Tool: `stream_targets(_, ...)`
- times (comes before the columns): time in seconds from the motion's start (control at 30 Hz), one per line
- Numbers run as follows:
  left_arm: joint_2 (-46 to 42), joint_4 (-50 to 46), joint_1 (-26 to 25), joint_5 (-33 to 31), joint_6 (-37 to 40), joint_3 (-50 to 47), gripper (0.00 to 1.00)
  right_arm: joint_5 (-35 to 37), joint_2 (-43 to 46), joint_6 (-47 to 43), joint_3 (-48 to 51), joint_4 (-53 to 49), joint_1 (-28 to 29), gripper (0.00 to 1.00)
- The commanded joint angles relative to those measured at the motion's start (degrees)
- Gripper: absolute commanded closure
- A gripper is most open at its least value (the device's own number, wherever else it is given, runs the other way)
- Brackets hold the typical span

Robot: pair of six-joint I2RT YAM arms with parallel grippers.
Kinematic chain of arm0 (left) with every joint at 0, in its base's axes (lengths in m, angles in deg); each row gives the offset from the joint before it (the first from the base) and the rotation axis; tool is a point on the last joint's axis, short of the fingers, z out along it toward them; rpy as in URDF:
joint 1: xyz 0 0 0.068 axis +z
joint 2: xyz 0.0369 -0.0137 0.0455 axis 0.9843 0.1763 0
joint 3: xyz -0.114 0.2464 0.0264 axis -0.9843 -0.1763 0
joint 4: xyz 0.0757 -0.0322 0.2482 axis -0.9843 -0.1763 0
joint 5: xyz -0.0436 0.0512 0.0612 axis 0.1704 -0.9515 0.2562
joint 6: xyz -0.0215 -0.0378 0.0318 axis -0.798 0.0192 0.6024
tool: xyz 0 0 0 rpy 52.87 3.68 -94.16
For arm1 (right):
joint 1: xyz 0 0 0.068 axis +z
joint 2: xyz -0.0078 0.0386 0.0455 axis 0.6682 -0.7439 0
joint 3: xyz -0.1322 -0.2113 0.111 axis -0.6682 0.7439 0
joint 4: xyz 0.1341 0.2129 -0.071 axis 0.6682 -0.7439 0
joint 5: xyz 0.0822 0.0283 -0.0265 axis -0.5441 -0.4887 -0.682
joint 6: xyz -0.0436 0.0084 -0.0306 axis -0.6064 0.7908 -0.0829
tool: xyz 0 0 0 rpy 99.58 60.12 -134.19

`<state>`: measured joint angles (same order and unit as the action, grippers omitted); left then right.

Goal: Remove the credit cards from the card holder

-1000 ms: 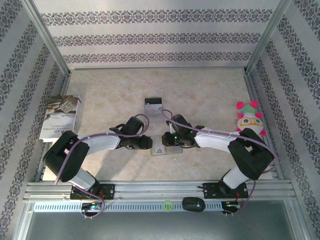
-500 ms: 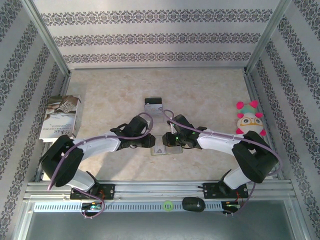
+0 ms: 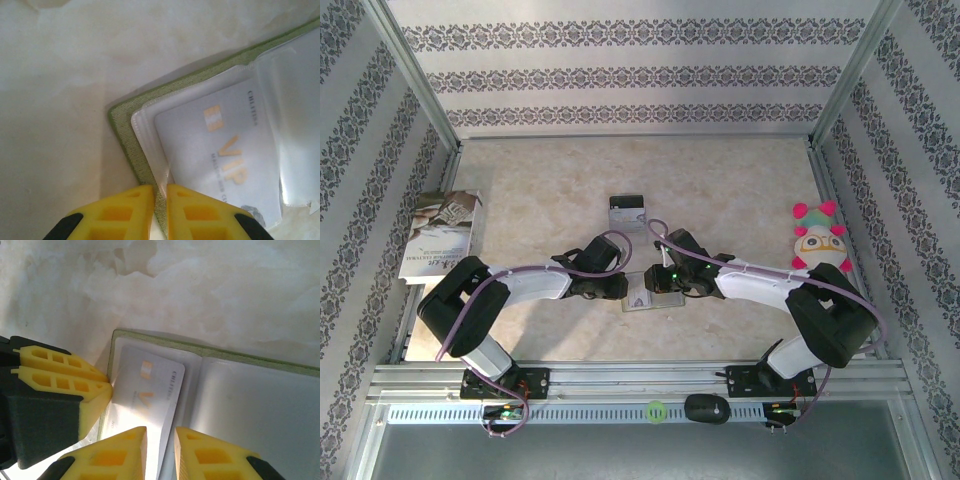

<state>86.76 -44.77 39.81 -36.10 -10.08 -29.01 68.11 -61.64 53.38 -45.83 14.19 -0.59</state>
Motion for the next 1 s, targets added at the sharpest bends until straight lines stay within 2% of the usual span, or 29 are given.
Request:
stream_targets(0.0, 3.5, -2.6, 0.3, -0.9, 0.6, -0.6, 0.85, -2.7, -1.9, 0.6, 0.4, 2.0, -0.9, 0.79)
stream_targets(0.23, 4.3, -2.0, 0.4, -0.2, 0.6, -0.6, 0.85, -5.6, -4.1, 1.6, 1.0, 3.3, -1.6, 0.81)
stream_targets(0.57, 5.8, -1.3, 0.7, 0.4, 0.7, -0.2, 0.86, -4.5, -3.2, 2.5, 2.5, 3.9, -2.4, 0.84)
stream_targets(0.97, 5.9, -1.0, 0.9, 0.9, 0.7, -0.4, 0.86, -5.4, -4.7, 2.3, 1.3, 4.9, -1.4, 0.82)
